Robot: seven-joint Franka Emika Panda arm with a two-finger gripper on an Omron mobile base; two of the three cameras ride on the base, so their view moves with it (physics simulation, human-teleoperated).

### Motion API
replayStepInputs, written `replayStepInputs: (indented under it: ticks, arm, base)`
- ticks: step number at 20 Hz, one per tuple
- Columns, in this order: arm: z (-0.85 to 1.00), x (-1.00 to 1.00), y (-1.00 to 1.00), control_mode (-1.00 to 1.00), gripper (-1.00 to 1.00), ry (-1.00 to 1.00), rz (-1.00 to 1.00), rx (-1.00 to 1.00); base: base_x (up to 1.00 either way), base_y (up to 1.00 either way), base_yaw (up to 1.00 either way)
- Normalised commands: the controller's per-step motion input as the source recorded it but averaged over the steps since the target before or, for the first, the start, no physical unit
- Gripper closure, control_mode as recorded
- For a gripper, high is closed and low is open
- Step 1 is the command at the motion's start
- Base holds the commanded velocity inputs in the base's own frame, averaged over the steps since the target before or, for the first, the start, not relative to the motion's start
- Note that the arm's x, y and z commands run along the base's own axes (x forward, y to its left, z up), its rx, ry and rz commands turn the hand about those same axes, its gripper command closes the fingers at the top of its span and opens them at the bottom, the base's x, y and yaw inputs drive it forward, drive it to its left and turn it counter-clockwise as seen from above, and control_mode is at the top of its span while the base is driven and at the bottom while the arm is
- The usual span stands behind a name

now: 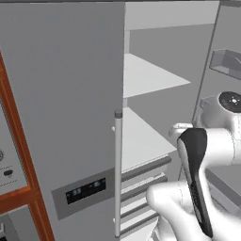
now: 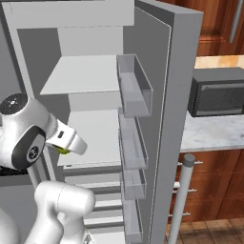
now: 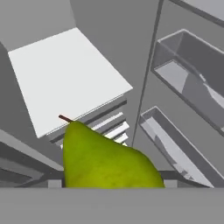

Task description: Retrieve the peach and pear from the fridge and place them into the bowl on the dining table.

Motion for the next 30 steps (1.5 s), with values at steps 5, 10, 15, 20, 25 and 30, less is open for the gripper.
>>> replayStepInputs:
  ticks: [5,10,15,20,25,30]
  arm:
    - [0.95,-0.54,0.04,-1.0,1.0,-0.22,0.16,-0.02]
    - [0.48,-0.29,0.0,-1.0,1.0,-0.15,0.13,0.0]
    - [0.16,-0.35,0.0,-1.0,1.0,-0.17,0.11,-0.02]
    - [0.0,0.0,0.0,1.0,1.0,0.0,0.0,0.0]
    - [0.0,0.0,0.0,1.0,1.0,0.0,0.0,0.0]
    - [0.0,0.0,0.0,1.0,1.0,0.0,0.0,0.0]
  base:
    - [0.0,0.0,0.0]
    - [0.0,0.0,0.0]
    - [0.0,0.0,0.0]
    - [-0.32,0.0,-0.01]
    - [-0.96,0.0,0.0]
    - [-0.89,0.0,-0.23]
